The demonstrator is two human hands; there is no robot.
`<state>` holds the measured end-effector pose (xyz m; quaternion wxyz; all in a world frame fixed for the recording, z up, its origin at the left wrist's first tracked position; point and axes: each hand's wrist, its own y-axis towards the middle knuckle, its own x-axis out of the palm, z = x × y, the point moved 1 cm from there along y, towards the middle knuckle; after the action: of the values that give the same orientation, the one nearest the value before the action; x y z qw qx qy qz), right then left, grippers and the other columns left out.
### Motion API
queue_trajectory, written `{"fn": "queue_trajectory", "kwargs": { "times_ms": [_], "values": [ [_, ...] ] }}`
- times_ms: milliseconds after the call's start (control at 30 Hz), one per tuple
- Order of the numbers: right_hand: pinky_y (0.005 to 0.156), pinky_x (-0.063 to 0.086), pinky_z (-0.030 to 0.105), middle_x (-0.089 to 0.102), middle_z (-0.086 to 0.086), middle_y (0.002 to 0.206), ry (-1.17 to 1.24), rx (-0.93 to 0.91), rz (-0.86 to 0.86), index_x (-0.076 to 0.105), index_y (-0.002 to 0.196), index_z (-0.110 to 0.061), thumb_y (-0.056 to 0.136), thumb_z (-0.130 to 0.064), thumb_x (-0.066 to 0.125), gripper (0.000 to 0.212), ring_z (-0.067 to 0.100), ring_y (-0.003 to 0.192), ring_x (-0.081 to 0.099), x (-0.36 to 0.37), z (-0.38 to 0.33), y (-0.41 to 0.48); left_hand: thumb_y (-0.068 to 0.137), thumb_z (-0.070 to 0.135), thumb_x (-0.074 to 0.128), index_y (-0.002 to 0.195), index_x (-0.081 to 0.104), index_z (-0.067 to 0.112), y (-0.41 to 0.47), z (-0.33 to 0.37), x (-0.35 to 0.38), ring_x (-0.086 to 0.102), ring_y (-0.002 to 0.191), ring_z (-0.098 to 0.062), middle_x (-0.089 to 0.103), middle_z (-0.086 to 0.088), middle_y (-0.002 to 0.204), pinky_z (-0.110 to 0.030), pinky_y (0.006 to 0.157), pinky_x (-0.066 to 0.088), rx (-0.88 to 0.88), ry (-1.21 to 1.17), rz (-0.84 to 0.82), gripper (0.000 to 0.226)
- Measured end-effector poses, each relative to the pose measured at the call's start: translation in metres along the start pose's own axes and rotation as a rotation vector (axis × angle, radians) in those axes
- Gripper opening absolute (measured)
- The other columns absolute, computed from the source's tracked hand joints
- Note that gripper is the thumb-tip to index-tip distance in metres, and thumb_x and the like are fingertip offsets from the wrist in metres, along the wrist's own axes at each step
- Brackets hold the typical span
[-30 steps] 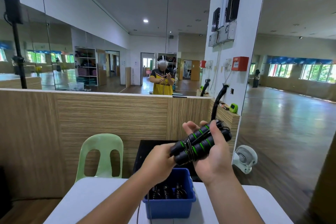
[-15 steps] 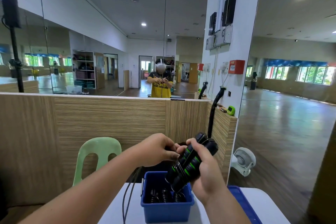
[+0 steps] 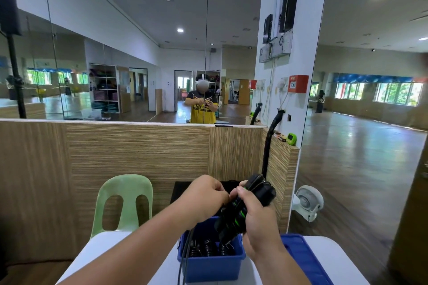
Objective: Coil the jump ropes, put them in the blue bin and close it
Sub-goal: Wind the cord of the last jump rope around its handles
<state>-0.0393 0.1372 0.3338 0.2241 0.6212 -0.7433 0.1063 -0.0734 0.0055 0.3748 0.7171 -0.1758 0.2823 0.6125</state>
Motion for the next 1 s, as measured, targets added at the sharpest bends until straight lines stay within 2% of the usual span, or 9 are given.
{"fn": "queue_trajectory", "kwargs": {
  "times_ms": [167, 333, 467, 533, 600, 633, 700, 867, 1000],
  "values": [
    [0.081, 0.058, 0.049, 0.073, 0.008, 0.083, -0.007, -0.075, 0.073, 0.067, 0.103, -0.011, 0.097, -0.005, 0.064, 0.009, 0.022, 0.083, 0.07, 0.003, 0.001, 0.0, 0.095, 0.021, 0.061, 0.08, 0.074, 0.007, -0.006, 0.001, 0.013, 0.054, 0.056, -0.015, 0.062, -0.002, 0.062, -0.029, 0.057, 0.045, -0.025, -0.118, 0.089, 0.025],
    [0.066, 0.057, 0.026, 0.075, 0.009, 0.089, 0.019, -0.11, 0.137, 0.068, 0.101, -0.012, 0.097, -0.006, 0.065, 0.007, 0.011, 0.076, 0.072, 0.008, 0.002, 0.001, 0.1, 0.024, 0.059, 0.072, 0.07, 0.021, -0.015, 0.002, 0.023, 0.045, 0.041, -0.001, 0.059, 0.008, 0.055, -0.017, 0.043, 0.035, 0.007, -0.129, 0.212, 0.031],
    [0.053, 0.05, 0.011, 0.073, 0.007, 0.092, 0.032, -0.157, 0.186, 0.068, 0.104, -0.011, 0.098, -0.009, 0.065, 0.007, -0.002, 0.066, 0.07, 0.01, 0.001, 0.008, 0.102, 0.026, 0.059, 0.077, 0.072, 0.024, -0.023, 0.003, 0.033, 0.055, 0.052, -0.001, 0.07, 0.002, 0.066, -0.019, 0.051, 0.044, 0.048, -0.245, 0.3, 0.028],
    [0.06, 0.053, 0.016, 0.072, 0.004, 0.089, 0.052, -0.176, 0.185, 0.068, 0.099, -0.016, 0.098, -0.011, 0.065, 0.006, 0.003, 0.07, 0.07, 0.014, 0.0, 0.011, 0.102, 0.026, 0.059, 0.078, 0.073, 0.025, -0.026, 0.003, 0.037, 0.062, 0.061, -0.007, 0.073, 0.002, 0.07, -0.026, 0.058, 0.051, 0.045, -0.318, 0.326, 0.028],
    [0.081, 0.057, 0.036, 0.071, 0.003, 0.088, 0.11, -0.178, 0.171, 0.068, 0.096, -0.019, 0.098, -0.014, 0.065, 0.006, 0.016, 0.086, 0.068, 0.016, -0.001, 0.015, 0.102, 0.024, 0.06, 0.078, 0.073, 0.023, -0.03, 0.002, 0.041, 0.064, 0.064, -0.011, 0.073, 0.001, 0.072, -0.031, 0.063, 0.055, 0.042, -0.383, 0.32, 0.027],
    [0.093, 0.054, 0.047, 0.071, 0.002, 0.09, 0.139, -0.182, 0.165, 0.068, 0.098, -0.019, 0.098, -0.016, 0.065, 0.004, 0.022, 0.094, 0.066, 0.017, -0.001, 0.018, 0.102, 0.023, 0.06, 0.079, 0.073, 0.022, -0.033, 0.001, 0.043, 0.062, 0.062, -0.011, 0.073, 0.0, 0.072, -0.031, 0.062, 0.055, 0.042, -0.409, 0.309, 0.026],
    [0.104, 0.047, 0.056, 0.069, 0.001, 0.092, 0.21, -0.182, 0.16, 0.068, 0.1, -0.019, 0.097, -0.023, 0.067, 0.005, 0.027, 0.102, 0.062, 0.017, -0.002, 0.023, 0.102, 0.021, 0.062, 0.08, 0.073, 0.019, -0.04, 0.002, 0.046, 0.058, 0.057, -0.008, 0.072, -0.003, 0.07, -0.024, 0.057, 0.051, 0.043, -0.45, 0.282, 0.024],
    [0.073, 0.057, 0.042, 0.062, 0.007, 0.099, 0.287, -0.086, 0.102, 0.065, 0.095, -0.013, 0.097, -0.043, 0.063, 0.03, 0.027, 0.093, 0.06, 0.016, -0.004, 0.023, 0.096, 0.014, 0.07, 0.079, 0.074, 0.007, -0.054, -0.001, 0.049, 0.052, 0.047, -0.006, 0.066, -0.002, 0.06, -0.018, 0.047, 0.043, 0.025, -0.604, 0.263, 0.019],
    [0.087, 0.057, 0.046, 0.072, 0.003, 0.107, 0.347, -0.024, -0.006, 0.066, 0.084, -0.019, 0.097, -0.044, 0.061, 0.029, 0.022, 0.104, 0.068, 0.014, -0.003, 0.019, 0.093, 0.019, 0.074, 0.073, 0.071, 0.004, -0.056, -0.007, 0.045, 0.047, 0.044, -0.007, 0.067, -0.001, 0.058, -0.018, 0.042, 0.038, -0.025, -0.664, 0.223, 0.025]
  ]
}}
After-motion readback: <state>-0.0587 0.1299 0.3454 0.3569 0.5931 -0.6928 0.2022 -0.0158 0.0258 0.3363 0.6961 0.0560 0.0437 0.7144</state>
